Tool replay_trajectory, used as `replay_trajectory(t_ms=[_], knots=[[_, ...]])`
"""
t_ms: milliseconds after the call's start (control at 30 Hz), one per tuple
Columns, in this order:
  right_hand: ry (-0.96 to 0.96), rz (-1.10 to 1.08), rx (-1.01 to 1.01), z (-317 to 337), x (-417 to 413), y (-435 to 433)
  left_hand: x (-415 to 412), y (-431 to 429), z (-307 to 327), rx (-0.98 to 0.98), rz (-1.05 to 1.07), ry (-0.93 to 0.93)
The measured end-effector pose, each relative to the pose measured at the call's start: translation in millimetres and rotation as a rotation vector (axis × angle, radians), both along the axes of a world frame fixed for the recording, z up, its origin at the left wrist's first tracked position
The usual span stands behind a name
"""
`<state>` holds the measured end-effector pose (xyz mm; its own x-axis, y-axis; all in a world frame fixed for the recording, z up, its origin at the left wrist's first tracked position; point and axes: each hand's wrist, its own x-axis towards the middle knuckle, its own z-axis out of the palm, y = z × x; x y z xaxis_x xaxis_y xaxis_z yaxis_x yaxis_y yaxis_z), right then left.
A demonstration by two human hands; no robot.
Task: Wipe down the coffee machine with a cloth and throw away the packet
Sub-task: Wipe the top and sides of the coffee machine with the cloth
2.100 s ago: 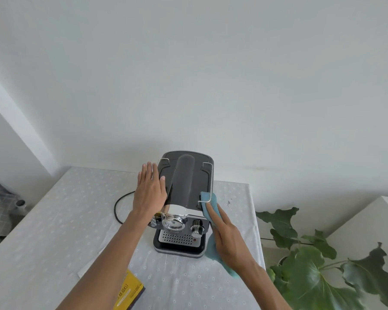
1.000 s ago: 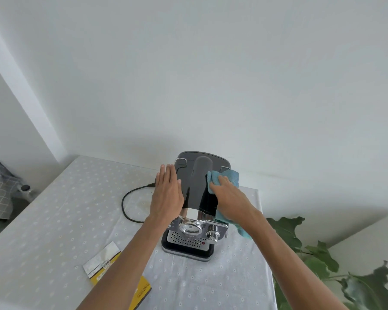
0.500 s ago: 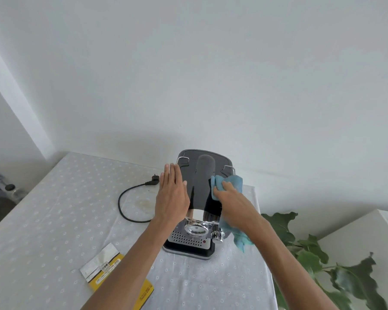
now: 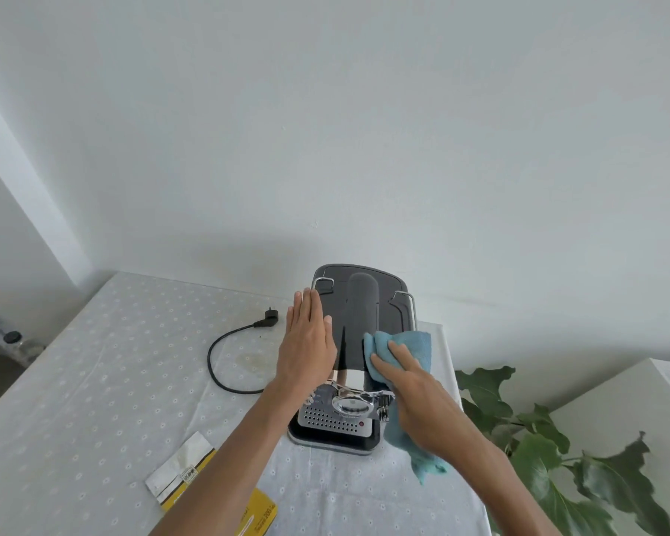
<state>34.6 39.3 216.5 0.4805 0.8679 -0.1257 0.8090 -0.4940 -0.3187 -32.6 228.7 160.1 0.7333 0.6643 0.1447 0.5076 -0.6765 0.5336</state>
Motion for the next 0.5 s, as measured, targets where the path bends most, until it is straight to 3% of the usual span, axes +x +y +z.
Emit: replay_trajectory(t_ms=[333, 500], knots=[[0.061, -0.156, -0.012, -0.5, 54.2, 99.7, 1.8, 21.5, -0.8, -0.128, -0.087, -0.023], [0.051, -0.146, 0.009, -4.7, 34.5, 81.6, 6.6, 29.4, -0.6, -0.174, -0.115, -0.018]])
